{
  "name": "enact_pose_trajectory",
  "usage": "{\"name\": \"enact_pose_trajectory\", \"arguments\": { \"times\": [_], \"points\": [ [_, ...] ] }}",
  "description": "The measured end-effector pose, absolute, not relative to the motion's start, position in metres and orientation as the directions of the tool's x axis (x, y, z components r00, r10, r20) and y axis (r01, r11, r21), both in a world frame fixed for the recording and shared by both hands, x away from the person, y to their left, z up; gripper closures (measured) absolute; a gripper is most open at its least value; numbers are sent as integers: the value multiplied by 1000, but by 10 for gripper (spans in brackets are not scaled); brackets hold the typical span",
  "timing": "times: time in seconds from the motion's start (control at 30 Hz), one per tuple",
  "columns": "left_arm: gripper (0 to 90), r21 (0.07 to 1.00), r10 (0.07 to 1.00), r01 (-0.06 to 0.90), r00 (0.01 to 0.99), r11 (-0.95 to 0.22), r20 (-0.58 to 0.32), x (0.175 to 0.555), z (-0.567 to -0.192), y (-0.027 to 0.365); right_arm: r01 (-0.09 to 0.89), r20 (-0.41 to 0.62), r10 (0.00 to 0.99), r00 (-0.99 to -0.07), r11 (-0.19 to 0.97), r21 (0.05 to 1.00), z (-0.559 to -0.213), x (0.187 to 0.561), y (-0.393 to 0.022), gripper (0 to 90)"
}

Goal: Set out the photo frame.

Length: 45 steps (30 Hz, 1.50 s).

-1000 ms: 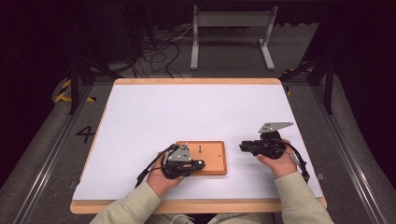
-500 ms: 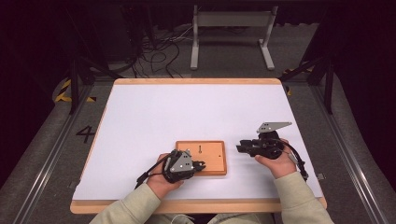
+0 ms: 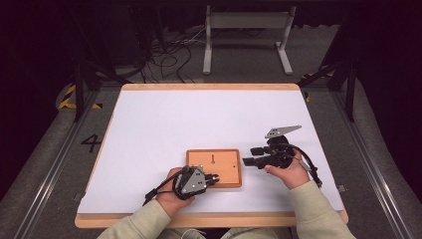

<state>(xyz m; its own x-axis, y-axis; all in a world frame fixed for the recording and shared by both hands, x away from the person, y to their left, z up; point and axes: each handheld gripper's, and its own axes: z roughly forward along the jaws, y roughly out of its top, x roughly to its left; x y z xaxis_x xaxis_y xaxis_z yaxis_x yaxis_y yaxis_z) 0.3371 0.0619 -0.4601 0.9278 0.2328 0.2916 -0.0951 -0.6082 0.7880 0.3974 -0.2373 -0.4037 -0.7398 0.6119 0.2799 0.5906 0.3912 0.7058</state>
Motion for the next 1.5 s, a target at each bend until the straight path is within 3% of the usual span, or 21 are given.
{"name": "enact_pose_trajectory", "arguments": {
  "times": [0.37,1.0,1.2,1.5],
  "points": [
    [843,761,211,-167,904,-627,372,329,-461,62,649,339,604,-722,420,634,-420,418,-212,251],
    [843,745,199,-202,890,-636,411,326,-462,61,709,458,555,-694,419,567,-441,440,-186,213],
    [842,755,196,-181,904,-630,380,329,-461,62,718,474,549,-689,425,551,-445,442,-184,240],
    [811,787,208,-74,945,-612,251,332,-456,74,715,494,522,-696,434,549,-445,443,-188,287]
  ]
}}
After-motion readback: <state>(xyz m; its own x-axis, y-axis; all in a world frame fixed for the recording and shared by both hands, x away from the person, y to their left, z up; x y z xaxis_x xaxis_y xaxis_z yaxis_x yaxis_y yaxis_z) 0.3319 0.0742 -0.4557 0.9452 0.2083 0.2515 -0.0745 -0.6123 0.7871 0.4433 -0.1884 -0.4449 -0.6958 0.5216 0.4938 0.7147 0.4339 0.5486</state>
